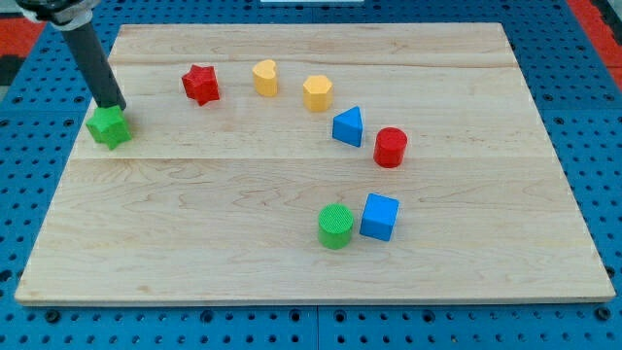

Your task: Slide the green star to the top of the green circle

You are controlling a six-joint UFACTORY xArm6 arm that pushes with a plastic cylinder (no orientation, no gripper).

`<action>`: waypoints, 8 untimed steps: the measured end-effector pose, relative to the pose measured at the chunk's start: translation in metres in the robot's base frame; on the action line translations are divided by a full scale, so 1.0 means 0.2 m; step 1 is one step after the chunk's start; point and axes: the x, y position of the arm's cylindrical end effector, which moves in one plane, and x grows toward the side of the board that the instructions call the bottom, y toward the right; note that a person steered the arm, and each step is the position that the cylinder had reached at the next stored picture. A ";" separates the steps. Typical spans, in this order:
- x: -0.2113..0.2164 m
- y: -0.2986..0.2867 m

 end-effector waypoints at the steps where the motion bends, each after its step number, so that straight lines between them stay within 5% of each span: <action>1: 0.05 0.00; 3: -0.11 0.01; 5: 0.05 -0.26; 8: 0.22 0.36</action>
